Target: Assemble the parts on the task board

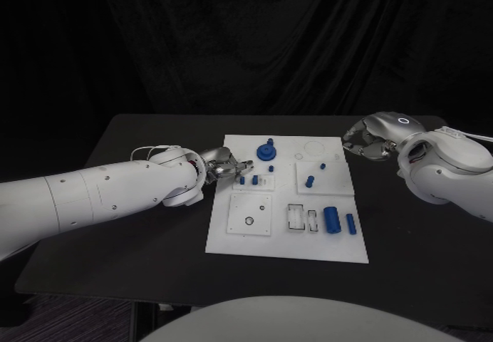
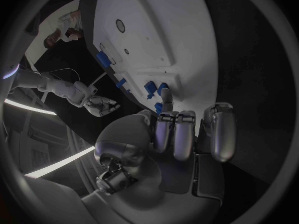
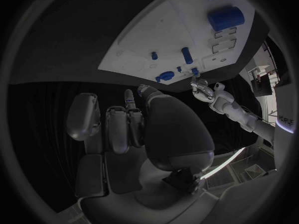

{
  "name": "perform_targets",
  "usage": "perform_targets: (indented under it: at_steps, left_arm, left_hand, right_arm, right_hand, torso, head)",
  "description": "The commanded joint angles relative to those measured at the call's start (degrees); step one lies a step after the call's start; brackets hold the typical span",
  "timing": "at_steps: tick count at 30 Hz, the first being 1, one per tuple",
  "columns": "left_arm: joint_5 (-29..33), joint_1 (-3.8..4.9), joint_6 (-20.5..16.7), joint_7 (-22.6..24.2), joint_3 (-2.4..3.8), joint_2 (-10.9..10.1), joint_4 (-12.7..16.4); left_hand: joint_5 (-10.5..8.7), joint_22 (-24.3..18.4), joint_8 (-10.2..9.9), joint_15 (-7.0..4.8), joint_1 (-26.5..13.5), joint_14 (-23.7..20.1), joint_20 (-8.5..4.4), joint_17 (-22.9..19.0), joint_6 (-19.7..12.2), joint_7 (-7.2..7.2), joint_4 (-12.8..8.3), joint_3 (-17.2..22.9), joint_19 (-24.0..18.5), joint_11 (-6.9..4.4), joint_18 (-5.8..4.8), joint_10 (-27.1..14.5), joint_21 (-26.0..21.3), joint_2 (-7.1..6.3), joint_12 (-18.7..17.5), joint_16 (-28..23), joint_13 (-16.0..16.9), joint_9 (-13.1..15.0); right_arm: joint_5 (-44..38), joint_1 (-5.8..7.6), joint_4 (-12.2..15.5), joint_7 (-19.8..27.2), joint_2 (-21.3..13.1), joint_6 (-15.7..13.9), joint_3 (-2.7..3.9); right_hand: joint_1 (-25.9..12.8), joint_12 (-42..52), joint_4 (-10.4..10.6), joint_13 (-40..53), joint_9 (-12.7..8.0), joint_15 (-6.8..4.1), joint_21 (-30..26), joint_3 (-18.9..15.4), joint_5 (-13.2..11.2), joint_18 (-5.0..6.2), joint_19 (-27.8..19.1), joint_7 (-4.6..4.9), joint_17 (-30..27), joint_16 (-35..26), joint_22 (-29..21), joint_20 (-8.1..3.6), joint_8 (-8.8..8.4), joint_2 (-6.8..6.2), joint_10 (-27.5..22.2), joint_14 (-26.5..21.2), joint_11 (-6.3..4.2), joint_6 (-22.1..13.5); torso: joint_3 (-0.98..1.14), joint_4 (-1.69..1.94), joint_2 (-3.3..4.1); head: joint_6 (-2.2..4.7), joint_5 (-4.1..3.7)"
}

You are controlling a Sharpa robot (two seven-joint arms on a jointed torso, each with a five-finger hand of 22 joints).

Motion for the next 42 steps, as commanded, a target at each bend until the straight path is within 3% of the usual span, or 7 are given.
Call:
perform_targets:
  at_steps: [1,13,23,26,29,32,42]
  left_arm:
    - [0.4,-0.1,-0.4,1.2,0.04,0.2,0.1]
    - [0.4,-0.12,-2.3,0.2,0.04,-0.1,0.0]
    - [-11.5,-0.11,-19.2,16.8,0.04,-1.4,1.8]
    - [-13.1,0.0,-21.1,23.1,0.05,-1.6,2.2]
    - [-13.8,0.31,-20.7,27.2,0.05,-1.2,1.8]
    - [-14.3,0.69,-18.9,29.5,0.06,-0.3,0.8]
    - [-24.4,1.32,-10.3,27.8,0.07,4.4,-4.9]
  left_hand:
    - [0.46,11.8,0.3,-0.25,0.8,5.9,-0.2,15.1,0.1,-0.19,0.0,0.4,0.0,-0.32,0.79,6.1,0.1,0.15,0.2,0.2,15.1,1.3]
    - [0.56,11.9,0.5,-0.46,2.6,5.9,-0.36,15.1,0.6,-0.43,-0.1,0.5,0.2,-0.55,0.72,6.1,0.5,-0.69,0.2,0.2,15.1,1.3]
    - [1.05,9.9,1.6,1.36,19.9,5.9,1.07,15.1,-10.3,1.86,-0.1,2.1,-5.4,1.64,2.06,6.1,-5.9,-8.16,0.2,0.2,15.1,1.0]
    - [0.34,7.1,-8.2,5.81,27.9,-4.3,3.33,9.1,-13.2,4.93,-0.2,5.8,-17.8,5.44,3.14,-13.2,-15.4,-9.54,-12.6,-4.0,9.5,-7.3]
    - [-0.64,4.8,-12.5,8.46,32.6,-25.3,5.18,-1.0,-12.5,6.5,-0.1,9.4,-28.7,8.25,3.72,-50.4,-21.7,-10.82,-41.0,-12.5,-4.7,-13.9]
    - [0.93,5.1,-12.5,7.9,37.1,-34.2,5.37,-7.3,-13.7,5.52,-1.2,14.1,-28.1,7.95,4.18,-55.4,-20.2,-12.1,-51.0,-17.2,-13.7,-18.0]
    - [-3.52,9.5,-12.4,3.95,40.1,-13.1,4.05,-5.8,-14.6,2.29,-7.1,30.3,-7.9,4.58,2.49,-49.5,-5.3,-18.08,-66.2,-13.8,-37.6,-37.3]
  right_arm:
    - [-0.2,-0.14,0.0,-0.8,0.0,-0.2,0.04]
    - [-0.2,-0.14,0.2,-0.8,-0.2,-0.3,0.04]
    - [-0.2,-0.14,0.4,-0.7,-0.8,-0.4,0.04]
    - [-0.2,-0.13,0.4,-0.8,-0.8,-0.3,0.04]
    - [-0.2,-0.13,0.4,-0.8,-0.9,-0.3,0.04]
    - [-0.2,-0.13,0.4,-0.9,-0.9,-0.2,0.04]
    - [-0.2,-0.12,0.3,-0.9,-0.5,-0.2,0.04]
  right_hand:
    - [0.2,-0.3,0.0,8.2,-0.1,0.35,-0.2,0.3,0.2,0.11,-0.4,-0.06,7.9,-0.4,9.0,0.03,-0.32,-0.41,-0.4,3.1,0.06,-0.1]
    - [0.2,-0.3,0.0,8.2,-0.1,0.35,-0.2,0.3,0.2,0.11,-0.4,-0.06,7.9,-0.4,9.0,0.03,-0.32,-0.41,-0.4,3.1,0.06,-0.1]
    - [0.2,-0.3,-0.1,8.1,-0.1,0.35,-0.3,0.4,0.2,0.12,-0.4,-0.04,7.9,-0.4,8.9,0.02,-0.33,-0.41,-0.5,3.1,0.07,0.0]
    - [0.2,-0.6,-0.1,7.9,-0.1,0.35,-0.4,0.4,0.2,0.15,-0.5,-0.03,7.8,-0.5,8.9,0.02,-0.32,-0.42,-0.8,3.1,0.08,0.0]
    - [0.2,-0.9,-0.1,7.6,-0.1,0.36,-0.3,0.4,0.2,0.14,-0.4,-0.03,7.8,-0.6,8.9,0.02,-0.31,-0.42,-1.0,3.1,0.08,0.0]
    - [0.2,-1.0,-0.1,7.5,-0.1,0.36,-0.4,0.4,0.2,0.14,-0.4,-0.03,7.8,-0.5,8.9,0.02,-0.31,-0.42,-1.2,3.1,0.08,0.0]
    - [0.2,-1.1,-0.1,7.5,-0.1,0.36,-0.3,0.4,0.3,0.13,-0.4,-0.03,7.8,-0.5,8.9,0.02,-0.29,-0.43,-1.3,3.1,0.09,0.0]
  torso:
    - [0.02,-0.02,-0.05]
    - [0.02,0.01,-0.05]
    - [-0.08,0.03,0.0]
    - [0.01,-0.17,-0.02]
    - [0.05,-0.31,0.04]
    - [0.02,-0.15,0.04]
    - [0.06,-0.69,0.47]
  head:
    - [-0.01,0.01]
    - [-0.01,0.07]
    - [-0.01,-0.28]
    - [-0.01,-0.26]
    - [-0.01,-0.37]
    - [-0.01,-0.68]
    - [-0.01,-0.73]
